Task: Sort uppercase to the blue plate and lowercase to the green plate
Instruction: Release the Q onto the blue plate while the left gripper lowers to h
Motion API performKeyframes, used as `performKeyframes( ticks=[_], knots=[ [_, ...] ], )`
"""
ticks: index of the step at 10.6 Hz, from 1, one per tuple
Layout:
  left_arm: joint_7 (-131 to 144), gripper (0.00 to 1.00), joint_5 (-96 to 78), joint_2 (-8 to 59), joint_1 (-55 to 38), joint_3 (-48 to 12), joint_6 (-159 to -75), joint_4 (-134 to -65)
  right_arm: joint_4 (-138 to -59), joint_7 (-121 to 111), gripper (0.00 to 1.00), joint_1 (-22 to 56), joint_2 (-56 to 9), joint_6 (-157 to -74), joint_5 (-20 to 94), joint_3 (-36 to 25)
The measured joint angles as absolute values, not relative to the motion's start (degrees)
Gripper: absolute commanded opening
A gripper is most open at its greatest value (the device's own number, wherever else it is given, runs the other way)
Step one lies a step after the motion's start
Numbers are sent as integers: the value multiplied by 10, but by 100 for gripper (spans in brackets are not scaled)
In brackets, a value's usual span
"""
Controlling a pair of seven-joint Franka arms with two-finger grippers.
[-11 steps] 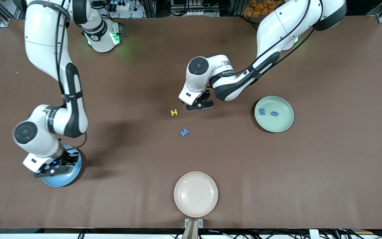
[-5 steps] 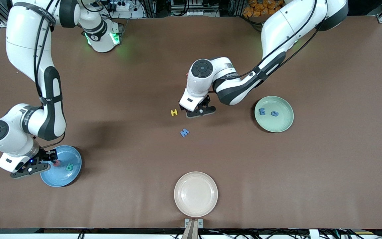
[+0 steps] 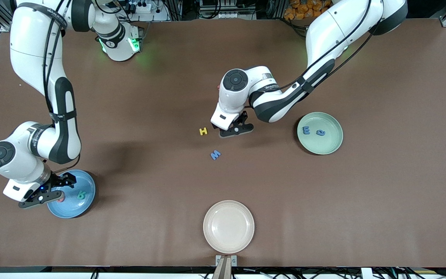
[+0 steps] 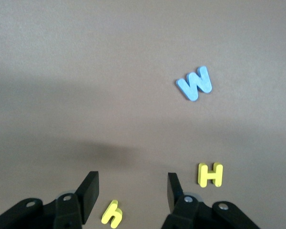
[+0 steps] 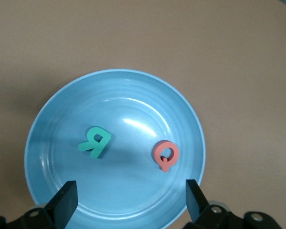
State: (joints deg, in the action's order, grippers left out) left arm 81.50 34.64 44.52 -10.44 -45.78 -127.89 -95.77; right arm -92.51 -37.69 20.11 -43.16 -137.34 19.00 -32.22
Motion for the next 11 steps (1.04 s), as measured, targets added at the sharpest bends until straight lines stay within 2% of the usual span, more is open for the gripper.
performKeyframes(
  ticks=[3, 7, 11],
  knots=[
    [820, 67, 346, 410, -115, -462, -1285, -1020, -922, -366, 100, 205, -425, -1335, 233, -321],
    [839, 67, 347, 373, -130, -456, -1361, -1117, -920, -317, 100, 214, -410, -1287, 257, -321],
    [840, 63, 412, 375, -143, -402, -1423, -1166, -927, -268, 100, 220, -377, -1228, 258, -315]
  ],
)
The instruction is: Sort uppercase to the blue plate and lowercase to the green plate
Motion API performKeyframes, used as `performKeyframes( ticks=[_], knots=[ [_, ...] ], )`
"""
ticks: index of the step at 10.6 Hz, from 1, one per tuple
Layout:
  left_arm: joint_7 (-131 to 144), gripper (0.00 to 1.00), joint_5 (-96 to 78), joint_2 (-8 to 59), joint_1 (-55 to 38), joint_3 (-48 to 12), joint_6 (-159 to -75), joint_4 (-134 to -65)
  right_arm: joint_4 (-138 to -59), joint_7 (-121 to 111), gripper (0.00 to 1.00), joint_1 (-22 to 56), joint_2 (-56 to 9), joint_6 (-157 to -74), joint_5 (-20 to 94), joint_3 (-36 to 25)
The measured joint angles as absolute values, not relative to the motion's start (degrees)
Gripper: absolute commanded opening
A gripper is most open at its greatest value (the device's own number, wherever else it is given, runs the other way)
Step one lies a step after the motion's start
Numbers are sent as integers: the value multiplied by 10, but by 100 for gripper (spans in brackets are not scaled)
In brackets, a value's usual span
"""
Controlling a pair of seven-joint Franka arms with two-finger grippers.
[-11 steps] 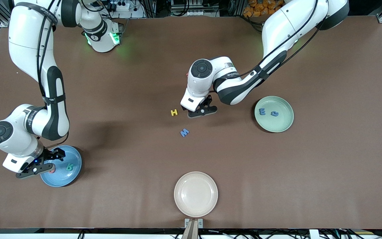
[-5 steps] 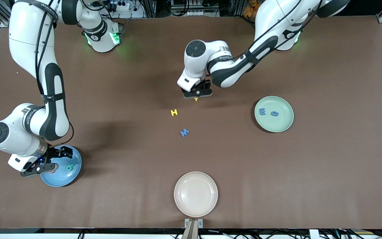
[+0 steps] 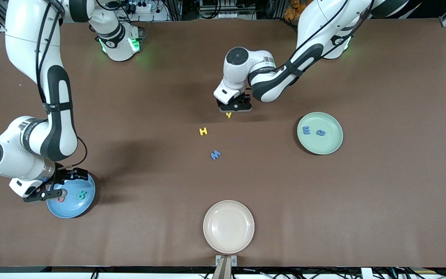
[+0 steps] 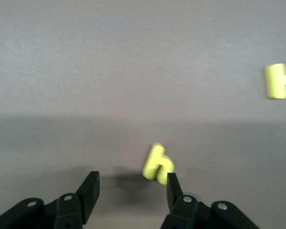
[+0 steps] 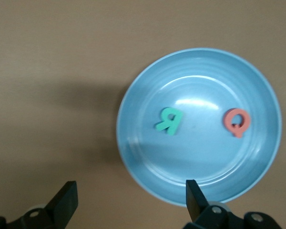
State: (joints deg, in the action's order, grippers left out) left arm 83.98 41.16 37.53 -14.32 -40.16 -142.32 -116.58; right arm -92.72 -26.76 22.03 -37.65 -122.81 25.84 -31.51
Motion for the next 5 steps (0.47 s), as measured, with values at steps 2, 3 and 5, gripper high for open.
performKeyframes(
  ticks=[2, 3, 5],
  knots=[
    [840, 61, 415, 377, -150, -387, -1430, -1168, -956, -262, 100, 219, -353, -1225, 259, -303],
    [840, 62, 415, 377, -151, -386, -1433, -1167, -972, -262, 100, 215, -340, -1225, 259, -293],
    [840, 61, 415, 377, -151, -386, -1436, -1157, -996, -261, 100, 197, -314, -1225, 257, -265]
  ],
)
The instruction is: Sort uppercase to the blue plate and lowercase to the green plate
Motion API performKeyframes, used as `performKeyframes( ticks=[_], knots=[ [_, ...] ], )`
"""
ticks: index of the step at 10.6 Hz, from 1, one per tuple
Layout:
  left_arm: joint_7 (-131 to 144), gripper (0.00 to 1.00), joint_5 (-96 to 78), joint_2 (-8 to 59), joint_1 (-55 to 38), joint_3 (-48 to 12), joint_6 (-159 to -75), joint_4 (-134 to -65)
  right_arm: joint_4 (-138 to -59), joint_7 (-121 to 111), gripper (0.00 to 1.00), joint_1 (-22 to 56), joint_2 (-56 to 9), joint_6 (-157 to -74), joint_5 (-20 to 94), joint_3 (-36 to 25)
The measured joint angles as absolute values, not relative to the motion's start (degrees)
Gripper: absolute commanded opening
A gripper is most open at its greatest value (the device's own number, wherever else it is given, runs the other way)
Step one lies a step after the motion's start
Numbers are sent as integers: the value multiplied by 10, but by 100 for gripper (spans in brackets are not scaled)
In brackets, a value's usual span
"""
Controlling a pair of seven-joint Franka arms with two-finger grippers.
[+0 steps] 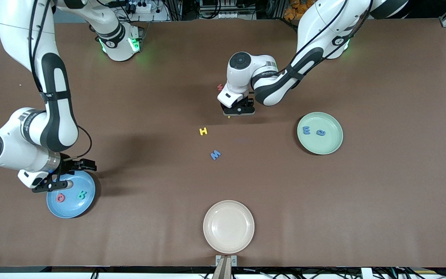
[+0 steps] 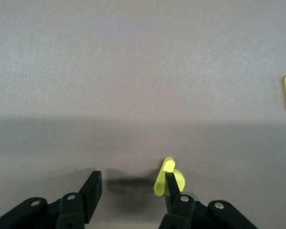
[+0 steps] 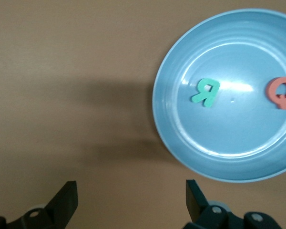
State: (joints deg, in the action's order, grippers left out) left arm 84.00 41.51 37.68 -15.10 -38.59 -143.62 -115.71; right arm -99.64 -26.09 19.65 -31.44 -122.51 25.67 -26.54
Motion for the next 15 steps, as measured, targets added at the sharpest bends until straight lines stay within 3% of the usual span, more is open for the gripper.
performKeyframes(
  ticks=[6, 12, 15],
  knots=[
    [857, 61, 413, 380, -203, -356, -1437, -1141, -1005, -165, 100, 126, -278, -1227, 180, -161],
    [859, 56, 413, 381, -208, -344, -1437, -1137, -1006, -28, 100, -49, -258, -1230, 57, 55],
    [859, 56, 413, 386, -209, -342, -1437, -1128, -1003, -16, 100, -57, -257, -1233, 48, 65]
  ],
)
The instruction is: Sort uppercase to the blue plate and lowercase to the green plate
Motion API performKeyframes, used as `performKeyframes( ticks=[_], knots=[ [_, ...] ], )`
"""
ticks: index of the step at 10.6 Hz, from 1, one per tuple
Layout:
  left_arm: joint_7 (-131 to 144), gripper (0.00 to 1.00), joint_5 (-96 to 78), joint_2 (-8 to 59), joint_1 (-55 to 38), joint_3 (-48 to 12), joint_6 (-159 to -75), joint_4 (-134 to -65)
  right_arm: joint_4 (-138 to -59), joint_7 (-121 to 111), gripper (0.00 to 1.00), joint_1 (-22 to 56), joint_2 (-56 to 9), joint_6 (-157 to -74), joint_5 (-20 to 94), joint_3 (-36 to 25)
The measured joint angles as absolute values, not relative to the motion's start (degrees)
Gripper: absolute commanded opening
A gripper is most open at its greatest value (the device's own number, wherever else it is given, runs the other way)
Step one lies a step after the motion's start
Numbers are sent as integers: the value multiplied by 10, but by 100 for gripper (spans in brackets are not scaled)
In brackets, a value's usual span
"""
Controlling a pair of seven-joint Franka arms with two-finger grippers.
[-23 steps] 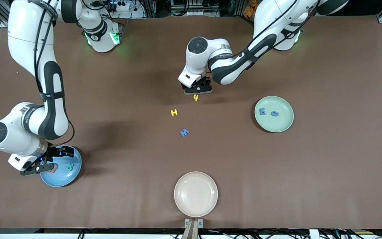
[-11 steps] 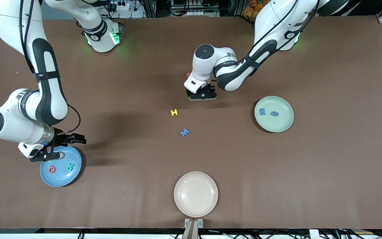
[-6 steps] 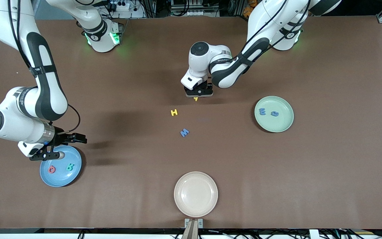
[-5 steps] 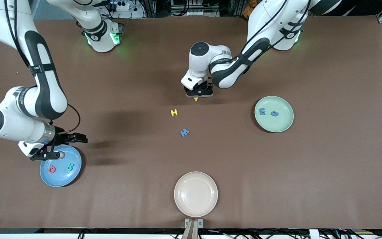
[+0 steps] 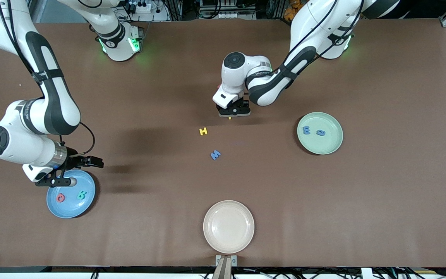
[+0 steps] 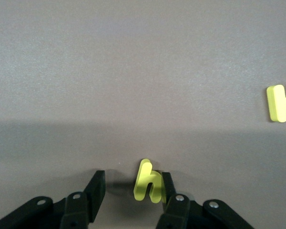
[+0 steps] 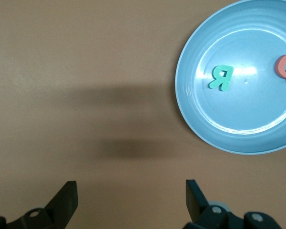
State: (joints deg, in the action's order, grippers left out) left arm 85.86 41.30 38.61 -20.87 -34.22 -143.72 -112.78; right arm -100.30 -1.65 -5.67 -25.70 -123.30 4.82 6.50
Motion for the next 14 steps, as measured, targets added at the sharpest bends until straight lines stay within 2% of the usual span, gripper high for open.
performKeyframes(
  ticks=[6, 9, 11, 14],
  knots=[
    [859, 56, 412, 393, -209, -341, -1437, -1112, -1003, -14, 100, -64, -256, -1235, 45, 65],
    [859, 52, 412, 403, -212, -341, -1437, -1109, -1003, -13, 100, -84, -256, -1245, 44, 64],
    [859, 42, 412, 405, -214, -341, -1437, -1108, -1003, -13, 100, -95, -256, -1248, 44, 64],
    [859, 20, 412, 406, -214, -341, -1437, -1105, -1003, -13, 100, -106, -256, -1260, 43, 64]
  ],
)
